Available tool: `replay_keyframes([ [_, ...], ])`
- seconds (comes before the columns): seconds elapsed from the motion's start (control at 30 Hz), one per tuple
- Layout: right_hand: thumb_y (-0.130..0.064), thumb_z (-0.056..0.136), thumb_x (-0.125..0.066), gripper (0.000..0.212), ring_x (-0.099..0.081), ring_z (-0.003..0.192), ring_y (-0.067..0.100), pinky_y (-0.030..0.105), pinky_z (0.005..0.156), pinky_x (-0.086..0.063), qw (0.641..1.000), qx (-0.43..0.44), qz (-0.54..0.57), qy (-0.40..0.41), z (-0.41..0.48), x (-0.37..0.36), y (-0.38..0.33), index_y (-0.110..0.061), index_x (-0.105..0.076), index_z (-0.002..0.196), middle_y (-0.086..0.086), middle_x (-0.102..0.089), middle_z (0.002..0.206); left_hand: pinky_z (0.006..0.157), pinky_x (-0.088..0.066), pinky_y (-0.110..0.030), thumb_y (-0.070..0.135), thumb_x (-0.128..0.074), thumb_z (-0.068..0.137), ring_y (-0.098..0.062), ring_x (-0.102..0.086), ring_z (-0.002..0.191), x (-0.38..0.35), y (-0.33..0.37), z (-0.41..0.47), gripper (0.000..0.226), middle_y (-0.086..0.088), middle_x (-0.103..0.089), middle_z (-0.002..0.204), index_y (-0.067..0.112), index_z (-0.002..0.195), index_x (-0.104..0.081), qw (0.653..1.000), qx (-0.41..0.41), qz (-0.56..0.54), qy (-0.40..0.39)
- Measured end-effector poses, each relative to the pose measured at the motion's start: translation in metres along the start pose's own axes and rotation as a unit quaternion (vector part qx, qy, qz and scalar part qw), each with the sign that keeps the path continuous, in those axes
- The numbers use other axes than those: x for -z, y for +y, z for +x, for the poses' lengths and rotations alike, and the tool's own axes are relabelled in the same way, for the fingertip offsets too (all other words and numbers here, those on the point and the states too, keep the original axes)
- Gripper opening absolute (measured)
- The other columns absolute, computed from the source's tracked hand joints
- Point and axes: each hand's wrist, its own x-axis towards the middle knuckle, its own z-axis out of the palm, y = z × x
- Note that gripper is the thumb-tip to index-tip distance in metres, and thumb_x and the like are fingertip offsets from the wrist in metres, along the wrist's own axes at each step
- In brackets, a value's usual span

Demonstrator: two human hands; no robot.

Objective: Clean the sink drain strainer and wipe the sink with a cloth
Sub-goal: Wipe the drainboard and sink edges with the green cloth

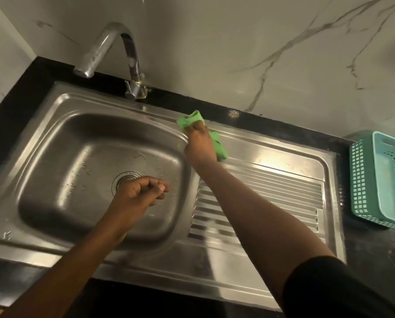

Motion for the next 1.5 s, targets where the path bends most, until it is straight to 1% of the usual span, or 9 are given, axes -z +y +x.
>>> replay_keyframes([
  [0.23, -0.004, 0.097, -0.057, 0.049, -0.046, 0.134, 0.03, 0.043, 0.106, -0.046, 0.989, 0.1, -0.084, -0.07, -0.005, 0.028, 0.048, -0.014, -0.055, 0.145, 0.008, -0.047, 0.149, 0.096, -0.059, -0.046, 0.011, -0.064, 0.101, -0.021, -0.077, 0.1, -0.01, 0.001, -0.001, 0.016, 0.002, -0.083, 0.102, 0.014, 0.103, -0.08, 1.0, 0.002, 0.003, -0.002],
  [0.4, 0.0, 0.094, -0.057, 0.045, -0.053, 0.126, 0.025, 0.018, 0.094, -0.039, 0.993, -0.056, -0.102, 0.018, -0.066, 0.084, 0.172, -0.014, -0.064, 0.136, 0.008, -0.056, 0.142, 0.092, -0.059, -0.039, 0.014, -0.065, 0.101, -0.022, -0.077, 0.103, -0.024, 0.005, -0.004, 0.016, 0.002, -0.083, 0.103, 0.015, 0.104, -0.08, 1.0, -0.006, 0.004, -0.019],
  [0.53, 0.01, 0.084, -0.056, 0.049, -0.058, 0.124, 0.046, 0.047, 0.101, -0.051, 0.966, -0.228, -0.113, 0.042, -0.142, 0.137, 0.262, -0.003, -0.063, 0.131, 0.023, -0.055, 0.144, 0.092, -0.059, -0.04, 0.014, -0.065, 0.101, -0.02, -0.077, 0.102, -0.034, 0.012, -0.011, 0.016, 0.002, -0.083, 0.103, 0.016, 0.105, -0.08, 0.999, -0.01, 0.004, -0.034],
  [0.7, 0.009, 0.078, -0.055, 0.028, -0.058, 0.114, 0.043, 0.047, 0.093, -0.051, 0.95, -0.293, -0.041, 0.1, -0.132, 0.11, 0.226, 0.003, -0.063, 0.104, 0.023, -0.062, 0.125, 0.094, -0.059, -0.045, 0.01, -0.065, 0.101, -0.027, -0.077, 0.104, -0.039, 0.016, -0.017, 0.015, -0.003, -0.083, 0.103, 0.013, 0.104, -0.079, 0.999, -0.011, 0.0, -0.038],
  [0.87, 0.002, 0.096, -0.051, 0.051, -0.043, 0.147, 0.031, 0.039, 0.121, -0.035, 0.983, -0.17, -0.024, 0.067, -0.112, 0.056, 0.132, -0.007, -0.053, 0.146, 0.013, -0.047, 0.158, 0.094, -0.058, -0.045, 0.012, -0.065, 0.101, -0.024, -0.077, 0.102, -0.041, 0.01, -0.022, 0.016, -0.001, -0.083, 0.102, 0.017, 0.103, -0.08, 0.999, -0.011, 0.015, -0.051],
  [1.0, 0.001, 0.099, -0.051, 0.049, -0.054, 0.135, 0.029, 0.027, 0.108, -0.041, 1.0, -0.016, -0.01, -0.013, -0.097, 0.012, 0.041, -0.008, -0.051, 0.147, 0.013, -0.054, 0.15, 0.095, -0.058, -0.046, 0.011, -0.065, 0.1, -0.027, -0.077, 0.104, -0.046, 0.007, -0.027, 0.015, -0.002, -0.083, 0.101, 0.014, 0.104, -0.08, 0.998, -0.004, 0.015, -0.055],
  [1.2, -0.008, 0.099, -0.06, 0.066, -0.026, 0.157, 0.027, 0.037, 0.129, -0.019, 0.985, 0.124, -0.077, -0.089, -0.116, 0.007, 0.038, -0.004, -0.034, 0.16, 0.014, -0.03, 0.169, 0.088, -0.058, -0.034, 0.01, -0.064, 0.101, -0.023, -0.078, 0.1, -0.057, 0.017, -0.033, 0.016, -0.003, -0.084, 0.1, 0.01, 0.108, -0.079, 0.998, -0.024, 0.011, -0.052],
  [1.4, -0.013, 0.106, -0.048, 0.054, -0.027, 0.157, 0.027, 0.038, 0.129, -0.02, 0.994, -0.077, -0.081, -0.002, -0.165, 0.069, 0.151, -0.003, -0.038, 0.157, 0.016, -0.034, 0.167, 0.089, -0.058, -0.036, 0.009, -0.063, 0.102, -0.027, -0.077, 0.103, -0.052, 0.014, -0.042, 0.017, -0.005, -0.083, 0.103, 0.01, 0.106, -0.079, 0.998, -0.043, 0.008, -0.047],
  [1.5, 0.004, 0.095, -0.054, 0.063, -0.028, 0.156, 0.031, 0.036, 0.128, -0.021, 0.977, -0.198, -0.082, 0.013, -0.199, 0.11, 0.215, 0.001, -0.038, 0.156, 0.02, -0.031, 0.167, 0.092, -0.058, -0.041, 0.009, -0.063, 0.101, -0.03, -0.076, 0.105, -0.052, 0.011, -0.048, 0.017, -0.005, -0.083, 0.103, 0.01, 0.106, -0.079, 0.998, -0.043, 0.009, -0.047],
])
